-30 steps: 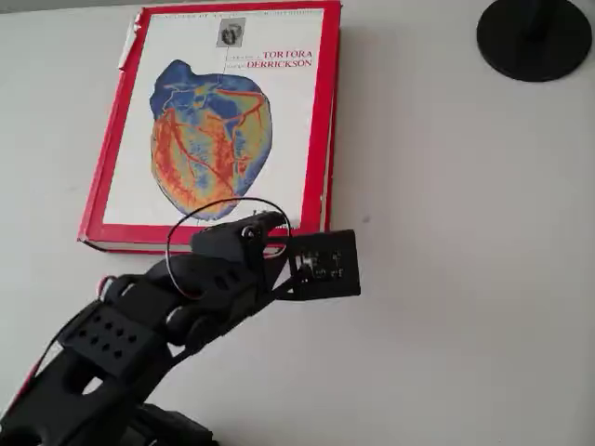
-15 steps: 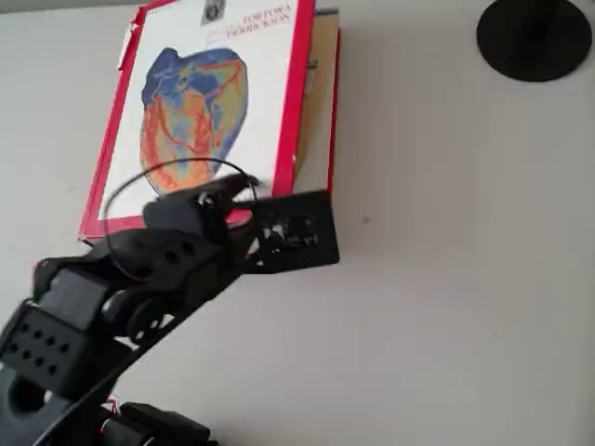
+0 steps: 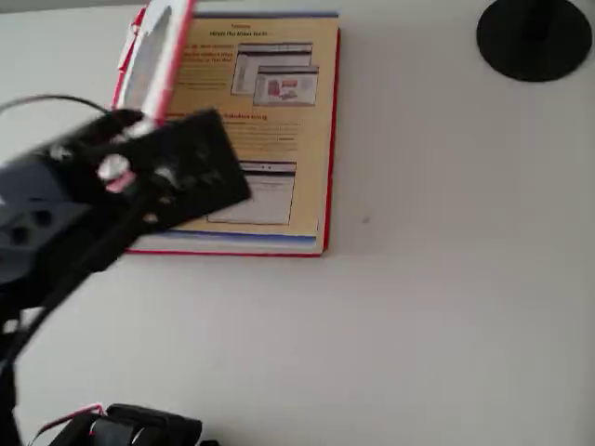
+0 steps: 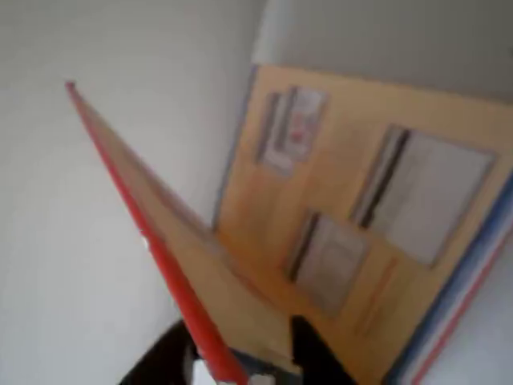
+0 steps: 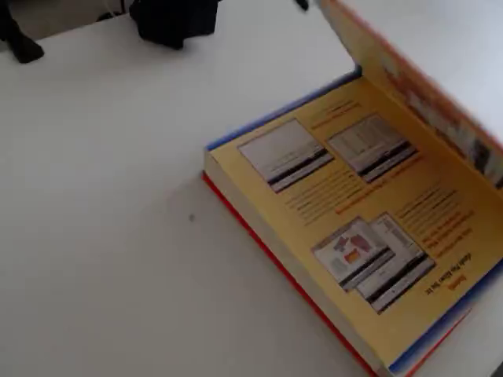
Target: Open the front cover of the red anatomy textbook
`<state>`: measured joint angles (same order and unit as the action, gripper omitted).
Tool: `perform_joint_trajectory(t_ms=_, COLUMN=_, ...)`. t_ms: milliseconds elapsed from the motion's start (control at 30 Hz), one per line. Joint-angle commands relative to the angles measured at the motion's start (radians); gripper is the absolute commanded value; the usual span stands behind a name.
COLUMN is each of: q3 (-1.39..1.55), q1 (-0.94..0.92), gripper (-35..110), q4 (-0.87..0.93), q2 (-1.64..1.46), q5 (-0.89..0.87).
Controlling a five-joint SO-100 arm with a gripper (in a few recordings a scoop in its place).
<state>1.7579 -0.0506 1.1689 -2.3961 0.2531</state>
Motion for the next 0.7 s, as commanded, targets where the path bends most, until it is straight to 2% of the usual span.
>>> perform_joint_trajectory(t_ms=0, q3=-0.183, q1=0.104, gripper=15, q4=0.071, q2=-0.035, q5=-0.02)
perform_joint_trajectory(t_ms=267, q3=-0.281, q1=0.347, gripper=17, q4=0.121, q2=0.011, q5=-0.083)
perform_joint_trajectory(t_ms=500, q3=-0.489, q1=0.471, gripper=20, q4=0.129, q2=0.186, q5=-0.083)
perform_joint_trajectory(t_ms=667, q3=-0.635, q1=0.572, gripper=29, q4=0.158, q2=0.324, q5=-0.08)
